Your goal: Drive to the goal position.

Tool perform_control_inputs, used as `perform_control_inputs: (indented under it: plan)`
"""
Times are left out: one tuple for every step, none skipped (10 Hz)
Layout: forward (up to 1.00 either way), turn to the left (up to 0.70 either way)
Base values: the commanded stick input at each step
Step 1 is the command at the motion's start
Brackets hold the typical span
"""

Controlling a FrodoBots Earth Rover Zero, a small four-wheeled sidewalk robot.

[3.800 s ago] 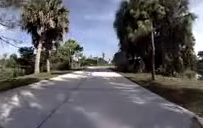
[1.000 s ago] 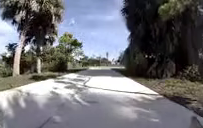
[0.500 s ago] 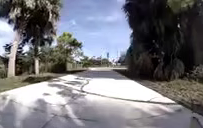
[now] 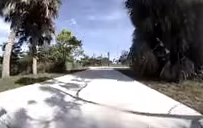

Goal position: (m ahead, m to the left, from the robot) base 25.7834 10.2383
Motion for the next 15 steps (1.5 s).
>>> perform_control_inputs:
  plan:
    - [0.85, 0.00]
    - [0.85, 0.00]
    - [0.85, 0.00]
    - [0.85, 0.00]
    - [0.85, 0.00]
    - [0.85, 0.00]
    - [0.85, 0.00]
    - [0.85, 0.00]
    - [0.85, 0.00]
    - [0.85, 0.00]
    - [0.85, 0.00]
    - [0.85, 0.00]
    - [0.85, 0.00]
    - [0.85, 0.00]
    - [0.85, 0.00]
